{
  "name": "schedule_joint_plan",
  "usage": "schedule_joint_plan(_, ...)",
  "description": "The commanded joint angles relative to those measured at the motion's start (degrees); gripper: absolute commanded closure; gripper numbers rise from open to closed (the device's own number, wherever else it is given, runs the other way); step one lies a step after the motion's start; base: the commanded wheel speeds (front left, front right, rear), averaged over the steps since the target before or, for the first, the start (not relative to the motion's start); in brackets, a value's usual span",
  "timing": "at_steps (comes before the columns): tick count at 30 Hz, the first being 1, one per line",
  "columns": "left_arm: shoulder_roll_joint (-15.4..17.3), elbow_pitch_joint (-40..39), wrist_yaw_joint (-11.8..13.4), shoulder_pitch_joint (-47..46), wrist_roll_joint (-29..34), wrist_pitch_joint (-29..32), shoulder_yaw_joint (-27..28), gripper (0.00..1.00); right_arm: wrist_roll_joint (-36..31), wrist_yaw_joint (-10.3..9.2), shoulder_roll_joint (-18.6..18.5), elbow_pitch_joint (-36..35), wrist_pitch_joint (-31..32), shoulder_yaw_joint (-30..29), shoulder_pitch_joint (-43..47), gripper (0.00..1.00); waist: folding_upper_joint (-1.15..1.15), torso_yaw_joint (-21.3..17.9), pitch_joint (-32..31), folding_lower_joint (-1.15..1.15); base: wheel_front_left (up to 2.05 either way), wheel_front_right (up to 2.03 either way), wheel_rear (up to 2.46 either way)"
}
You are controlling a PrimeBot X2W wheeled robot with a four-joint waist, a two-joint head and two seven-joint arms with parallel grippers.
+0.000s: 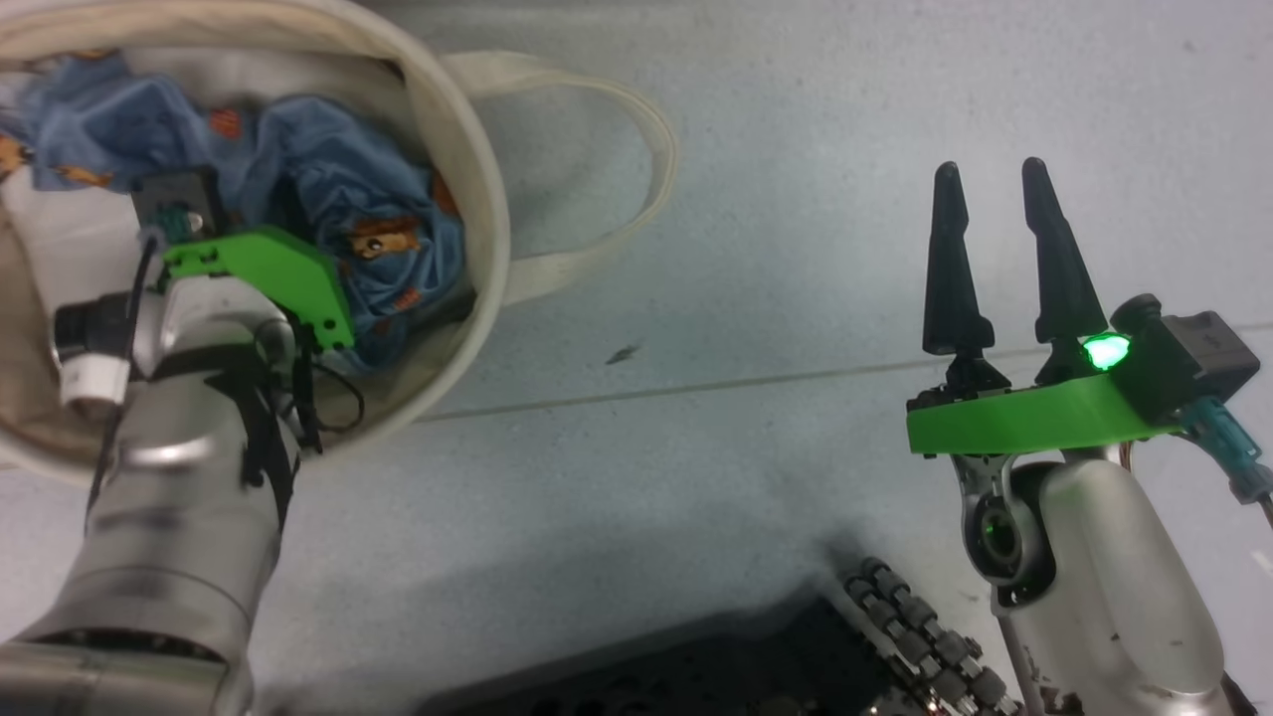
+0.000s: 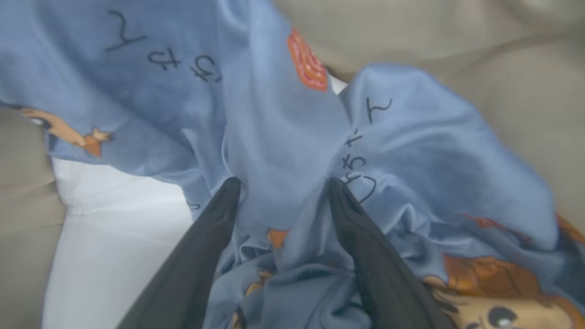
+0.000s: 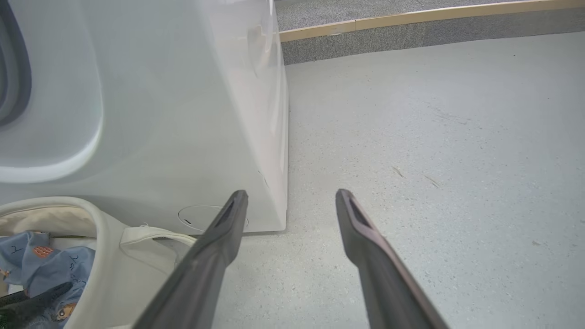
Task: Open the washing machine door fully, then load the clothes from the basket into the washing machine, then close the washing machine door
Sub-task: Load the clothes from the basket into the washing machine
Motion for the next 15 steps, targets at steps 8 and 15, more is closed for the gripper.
schedule_joint_plan(8, 3.04, 0.00, 2.41, -2.53, 0.30, 5.57, 0.12, 0.00, 0.80, 0.43, -0.07, -2.36, -0.28, 2.48, 0.31, 0.00, 0.00, -1.67, 4.31, -0.01, 0.00, 0.00, 0.00)
schedule_joint_plan(15, 2.70, 0.04, 2.46, -4.16, -0.79, 4.46, 0.55, 1.00, 0.81, 0.43, -0.07, -3.09, -0.28, 2.63, -0.05, 0.00, 0.00, -1.14, 5.52, -0.01, 0.00, 0.00, 0.00)
